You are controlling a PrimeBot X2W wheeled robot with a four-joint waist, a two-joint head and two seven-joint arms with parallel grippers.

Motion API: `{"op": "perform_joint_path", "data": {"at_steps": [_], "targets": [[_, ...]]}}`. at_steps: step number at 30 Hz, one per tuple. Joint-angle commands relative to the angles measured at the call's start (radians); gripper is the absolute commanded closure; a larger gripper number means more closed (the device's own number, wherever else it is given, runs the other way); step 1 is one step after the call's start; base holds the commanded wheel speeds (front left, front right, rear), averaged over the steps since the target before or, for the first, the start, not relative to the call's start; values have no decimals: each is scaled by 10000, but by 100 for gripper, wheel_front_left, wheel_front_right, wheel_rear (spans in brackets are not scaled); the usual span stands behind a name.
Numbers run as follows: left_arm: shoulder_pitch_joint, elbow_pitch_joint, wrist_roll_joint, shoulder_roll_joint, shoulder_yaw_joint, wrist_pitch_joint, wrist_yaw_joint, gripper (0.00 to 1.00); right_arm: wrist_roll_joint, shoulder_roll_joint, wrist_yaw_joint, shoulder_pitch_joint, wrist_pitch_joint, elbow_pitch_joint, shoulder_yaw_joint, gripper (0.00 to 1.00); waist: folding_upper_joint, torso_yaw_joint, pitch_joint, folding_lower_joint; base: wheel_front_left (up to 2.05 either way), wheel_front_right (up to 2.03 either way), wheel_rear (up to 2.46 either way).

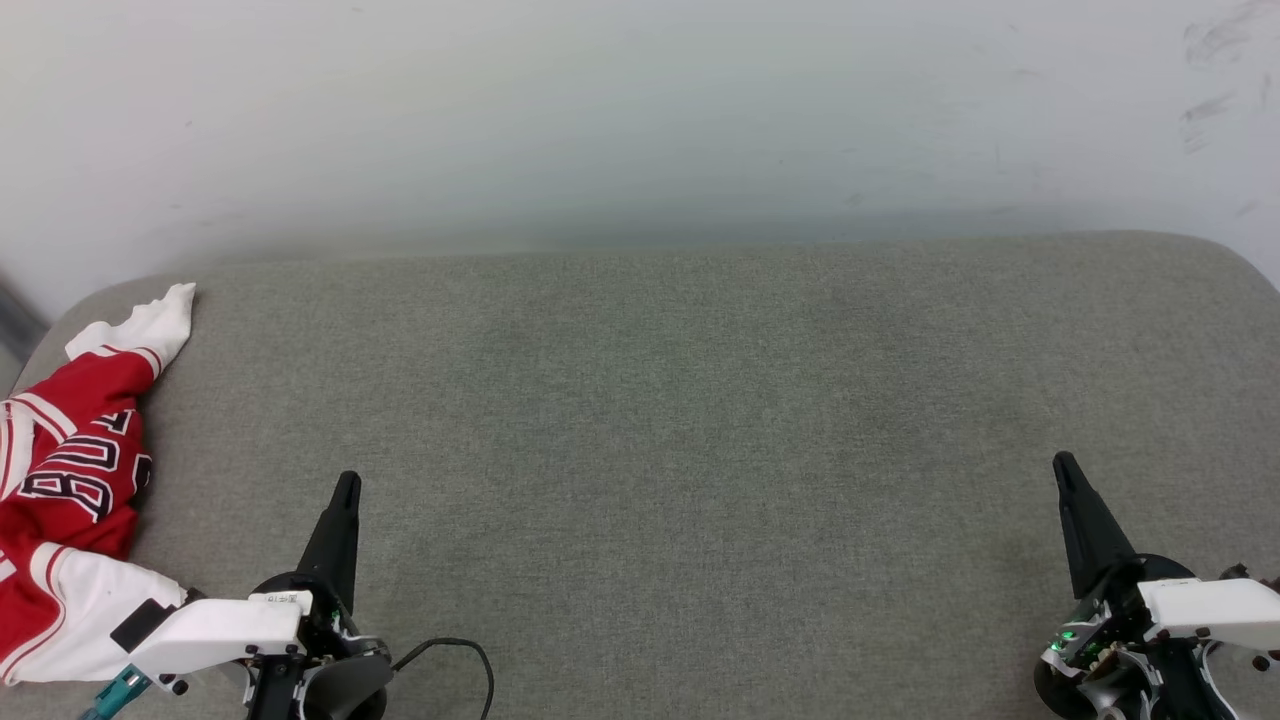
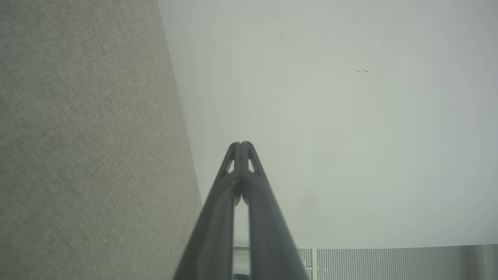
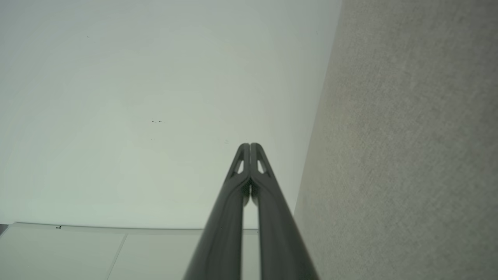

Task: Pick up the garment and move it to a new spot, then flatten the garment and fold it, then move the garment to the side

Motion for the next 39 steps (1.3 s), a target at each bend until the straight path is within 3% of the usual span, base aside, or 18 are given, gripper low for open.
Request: {"op": "perform_joint_path", "data": {"at_steps": [1, 39], "targets": [[-59, 1, 16, -14, 29, 19, 0, 100, -46, 29, -3, -109, 3, 9, 5, 100, 0, 0, 0, 0, 0, 0, 0], [-59, 1, 14, -15, 25, 17, 0, 100, -44, 29, -3, -109, 1, 9, 6, 100, 0, 0, 0, 0, 0, 0, 0]]}}
